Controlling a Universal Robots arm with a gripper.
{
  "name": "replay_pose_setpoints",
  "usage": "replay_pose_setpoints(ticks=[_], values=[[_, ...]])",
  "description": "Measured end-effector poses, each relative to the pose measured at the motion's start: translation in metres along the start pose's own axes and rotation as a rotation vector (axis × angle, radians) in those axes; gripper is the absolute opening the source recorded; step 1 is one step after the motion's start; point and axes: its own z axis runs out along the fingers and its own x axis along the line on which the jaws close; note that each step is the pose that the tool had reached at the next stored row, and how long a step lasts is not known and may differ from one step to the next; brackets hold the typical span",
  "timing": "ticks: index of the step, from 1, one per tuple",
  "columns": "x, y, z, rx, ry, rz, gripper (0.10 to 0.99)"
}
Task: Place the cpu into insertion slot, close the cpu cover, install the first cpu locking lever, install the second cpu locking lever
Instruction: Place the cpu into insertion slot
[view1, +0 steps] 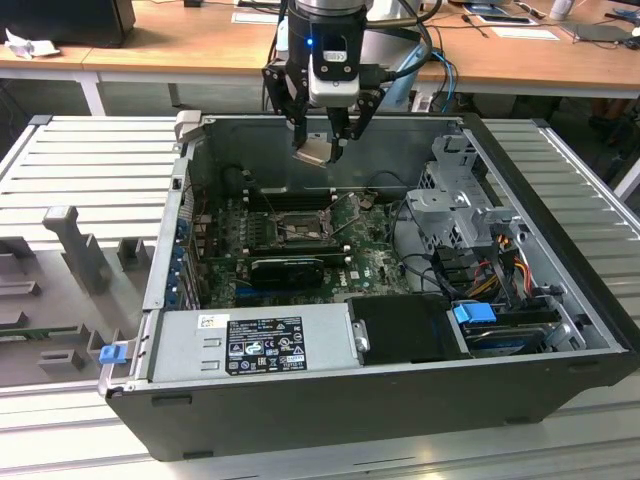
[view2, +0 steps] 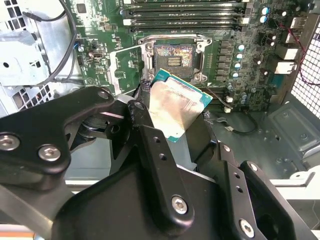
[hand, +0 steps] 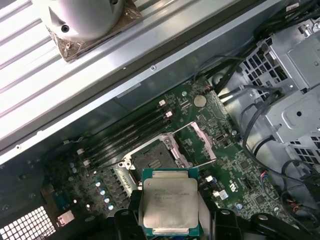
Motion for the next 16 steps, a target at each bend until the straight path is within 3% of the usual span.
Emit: replay_pose_setpoints(ticks=[8,16], values=[[0.0000,0.0000,0.0005,-0.001,-0.0025,0.028,0.529],[-0.0001,-0.0001,0.0018,-0.004,-0.0128,0.147,0.529]])
